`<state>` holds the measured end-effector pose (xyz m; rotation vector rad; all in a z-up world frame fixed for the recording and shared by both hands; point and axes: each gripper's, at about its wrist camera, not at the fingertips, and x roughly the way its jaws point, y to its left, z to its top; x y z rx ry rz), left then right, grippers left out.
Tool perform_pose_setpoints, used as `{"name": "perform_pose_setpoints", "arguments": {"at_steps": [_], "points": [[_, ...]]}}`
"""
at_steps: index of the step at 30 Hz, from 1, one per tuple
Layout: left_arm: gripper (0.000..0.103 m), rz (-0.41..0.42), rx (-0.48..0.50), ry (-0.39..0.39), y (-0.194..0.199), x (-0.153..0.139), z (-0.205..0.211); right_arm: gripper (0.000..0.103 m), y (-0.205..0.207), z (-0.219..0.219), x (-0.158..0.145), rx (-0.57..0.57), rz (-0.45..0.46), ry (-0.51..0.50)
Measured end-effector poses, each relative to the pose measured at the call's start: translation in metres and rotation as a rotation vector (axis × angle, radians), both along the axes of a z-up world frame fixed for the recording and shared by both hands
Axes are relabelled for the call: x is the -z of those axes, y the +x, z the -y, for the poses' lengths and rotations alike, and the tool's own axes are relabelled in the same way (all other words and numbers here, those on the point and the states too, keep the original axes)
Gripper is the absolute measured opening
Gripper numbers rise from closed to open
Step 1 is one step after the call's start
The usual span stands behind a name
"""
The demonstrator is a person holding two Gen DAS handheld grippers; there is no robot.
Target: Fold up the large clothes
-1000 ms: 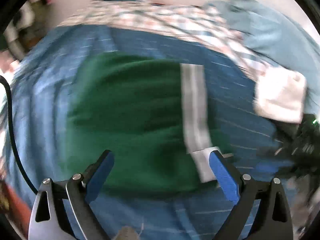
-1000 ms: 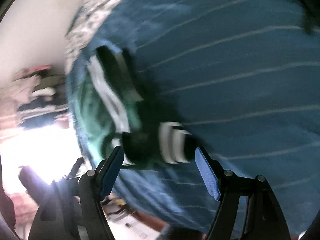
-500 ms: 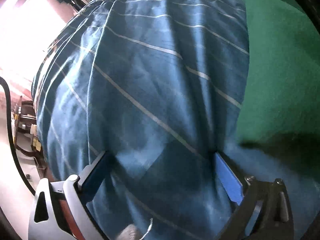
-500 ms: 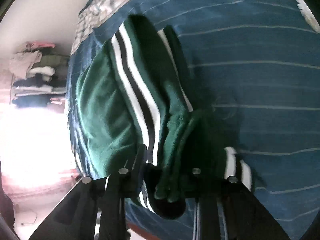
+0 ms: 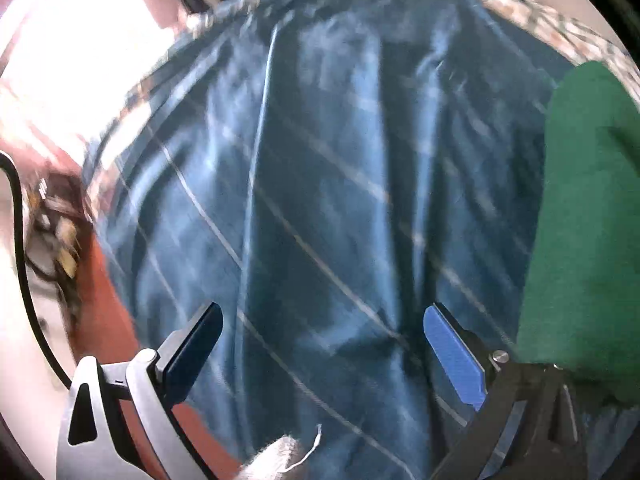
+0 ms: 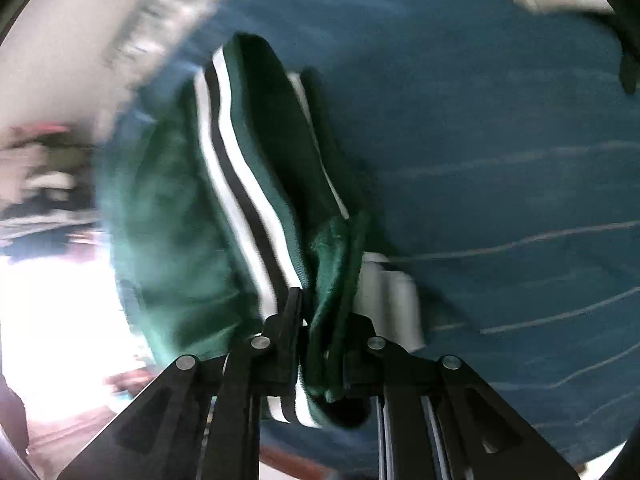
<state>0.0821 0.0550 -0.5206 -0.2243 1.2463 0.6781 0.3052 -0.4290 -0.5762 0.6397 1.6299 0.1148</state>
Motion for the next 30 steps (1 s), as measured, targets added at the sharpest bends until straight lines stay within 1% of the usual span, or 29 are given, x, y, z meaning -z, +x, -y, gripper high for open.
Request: {"name": "perform_pose_setpoints", "arguments": {"at_steps": [1, 2, 3, 4, 6, 7, 8, 9, 10, 11, 13, 14, 15, 16, 17, 18, 19, 20, 22, 23, 24, 25, 26, 27, 28, 29, 30], "points": [[0.102, -0.007, 0.033, 0.050, 0.006, -0.012, 0.009, 0.022, -0.001, 0.001, 0.017, 0.009, -0.041, -0.006], [0.102, -0.019, 0.052, 0.085, 0.008, -0.018, 0.010, 0.024, -0.003, 0.002, 0.032, 0.041, -0.079, -0.010], [0.102, -0.041, 0.071, 0.125, 0.014, -0.023, 0.013, 0.025, -0.001, -0.001, 0.032, 0.029, -0.085, -0.020], [0.103, -0.069, 0.080, 0.158, 0.018, -0.029, 0.017, 0.032, 0.003, -0.004, 0.028, -0.004, -0.082, -0.031], [0.103, -0.049, 0.069, 0.149, 0.013, -0.040, 0.011, 0.039, 0.010, -0.008, 0.011, -0.069, -0.070, -0.061], [0.103, -0.067, 0.063, 0.165, 0.013, -0.045, 0.010, 0.040, 0.012, -0.004, -0.004, -0.076, -0.046, -0.061], [0.103, -0.080, 0.057, 0.174, 0.013, -0.047, 0.012, 0.041, 0.011, -0.001, -0.013, -0.077, -0.030, -0.050], [0.103, -0.074, 0.048, 0.171, 0.011, -0.052, 0.011, 0.045, 0.012, 0.003, -0.025, -0.072, -0.007, -0.033], [0.103, -0.050, 0.038, 0.150, 0.014, -0.060, 0.010, 0.051, 0.014, 0.007, -0.037, -0.056, 0.022, -0.016], [0.103, -0.020, 0.033, 0.113, 0.021, -0.067, 0.010, 0.054, 0.017, 0.010, -0.048, -0.039, 0.056, 0.011], [0.103, 0.016, 0.065, 0.043, 0.045, -0.074, 0.014, 0.055, 0.028, 0.014, -0.061, -0.010, 0.098, 0.040], [0.103, 0.033, 0.099, 0.031, 0.066, -0.075, 0.021, 0.055, 0.034, 0.013, -0.067, 0.005, 0.114, 0.059], [0.103, 0.039, 0.130, 0.036, 0.083, -0.075, 0.028, 0.055, 0.041, 0.010, -0.071, 0.022, 0.125, 0.096], [0.103, 0.031, 0.187, 0.035, 0.111, -0.070, 0.038, 0.055, 0.045, 0.005, -0.074, 0.040, 0.131, 0.146], [0.103, 0.022, 0.217, 0.032, 0.126, -0.064, 0.045, 0.055, 0.050, 0.000, -0.078, 0.050, 0.132, 0.181], [0.103, 0.016, 0.249, 0.036, 0.142, -0.057, 0.052, 0.055, 0.050, -0.009, -0.080, 0.047, 0.122, 0.180], [0.103, -0.003, 0.290, 0.040, 0.156, -0.044, 0.060, 0.055, 0.046, -0.017, -0.080, 0.028, 0.102, 0.150], [0.103, -0.048, 0.338, 0.037, 0.168, -0.027, 0.068, 0.055, 0.040, -0.024, -0.075, 0.009, 0.077, 0.143], [0.103, -0.103, 0.387, 0.039, 0.176, -0.003, 0.075, 0.055, 0.028, -0.026, -0.059, -0.007, 0.012, 0.111], [0.103, -0.115, 0.407, 0.057, 0.177, 0.007, 0.077, 0.055, 0.023, -0.027, -0.045, -0.008, -0.033, 0.099], [0.103, -0.119, 0.423, 0.072, 0.177, 0.013, 0.078, 0.055, 0.017, -0.030, -0.034, -0.008, -0.067, 0.106], [0.103, -0.117, 0.432, 0.074, 0.177, 0.014, 0.079, 0.055, 0.009, -0.033, -0.016, -0.011, -0.134, 0.102], [0.103, -0.114, 0.443, 0.071, 0.177, 0.013, 0.078, 0.055, 0.008, -0.037, -0.003, -0.006, -0.162, 0.110], [0.103, -0.116, 0.449, 0.069, 0.177, 0.012, 0.079, 0.053, 0.004, -0.041, 0.006, 0.006, -0.159, 0.127], [0.103, -0.116, 0.451, 0.066, 0.175, 0.009, 0.078, 0.018, 0.002, -0.044, 0.009, 0.007, -0.144, 0.106], [0.103, -0.114, 0.450, 0.067, 0.175, 0.004, 0.076, 0.010, 0.000, -0.041, 0.006, 0.036, -0.116, 0.071], [0.103, -0.113, 0.448, 0.066, 0.174, 0.000, 0.077, 0.009, -0.002, -0.037, 0.001, 0.074, -0.090, 0.092]]}}
